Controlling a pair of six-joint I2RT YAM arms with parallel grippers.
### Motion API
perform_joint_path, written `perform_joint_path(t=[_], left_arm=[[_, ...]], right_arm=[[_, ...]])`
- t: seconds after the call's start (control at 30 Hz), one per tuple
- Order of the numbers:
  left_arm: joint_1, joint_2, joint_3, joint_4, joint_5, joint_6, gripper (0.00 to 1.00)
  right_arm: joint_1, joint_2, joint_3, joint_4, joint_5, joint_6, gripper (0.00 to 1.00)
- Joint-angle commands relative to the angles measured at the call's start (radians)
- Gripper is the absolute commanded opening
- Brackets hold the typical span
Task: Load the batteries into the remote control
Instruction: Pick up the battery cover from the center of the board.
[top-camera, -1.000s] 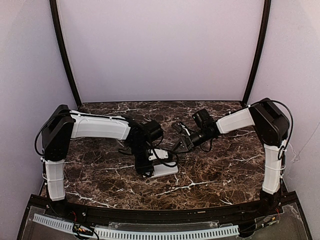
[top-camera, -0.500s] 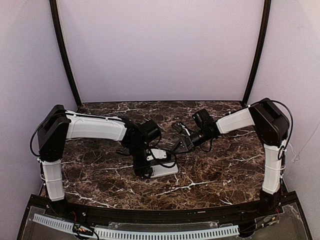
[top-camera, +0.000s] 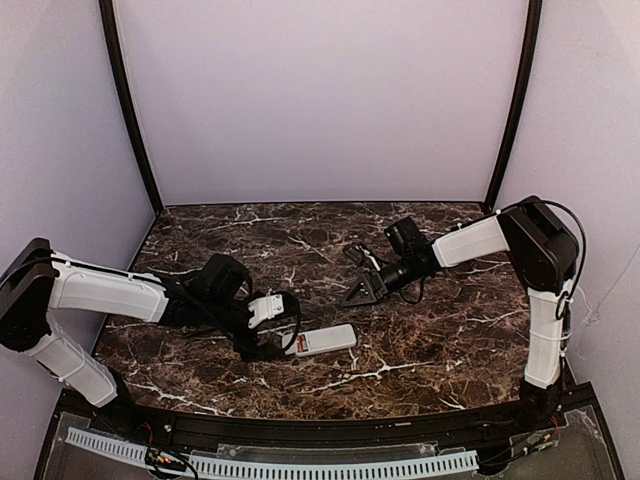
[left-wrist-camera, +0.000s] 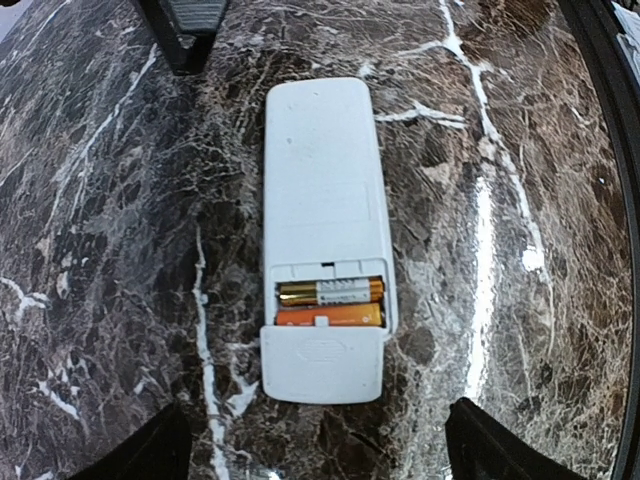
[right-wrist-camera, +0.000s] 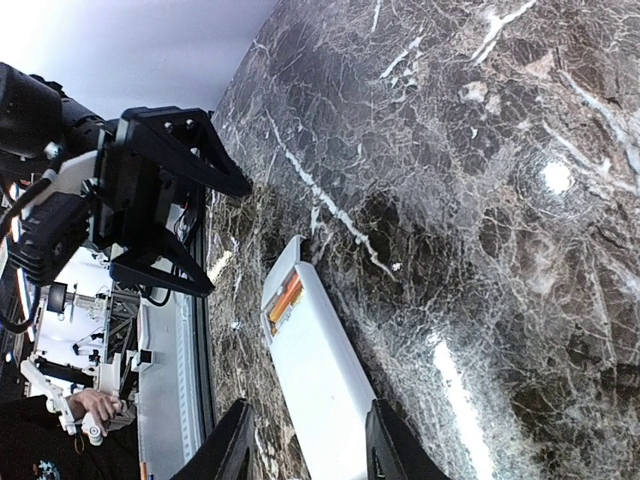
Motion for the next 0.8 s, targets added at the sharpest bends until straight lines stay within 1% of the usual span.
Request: perform_joint_path(t=[0.0,0.13,0.23,0.43,0.63,0.77], left_arm=[[0.003,-0.048,-0.135,0.329,0.078,-0.049,0.97],[0.003,-0.036,-0.189,0.4,0.083,-0.045,0.98],[0.005,-0.007,-0.209,0.421,0.084,-0.031,0.95],[0.028,0.06,-0.233,0.51,0.153,-0.049,0.91],[0.05,0.1,-0.219,0.496,0.174,-0.029,0.88],[0.066,0.141,-0.201,0.485,0.211,-0.029,0.87]], right_arm=[[-0.006,-0.001,-0.007,0.016,-0.016,-0.008,0.37],[-0.006,0.002,-0.008,0.018,-0.021,-0.008,0.37],[-0.006,0.002,-0.007,0.022,-0.023,-0.007,0.38],[-0.006,0.002,-0.009,0.019,-0.027,-0.008,0.38],[-0.005,0.005,-0.009,0.02,-0.032,-0.007,0.38],[-0.006,0.005,-0.009,0.02,-0.033,-0.008,0.37]])
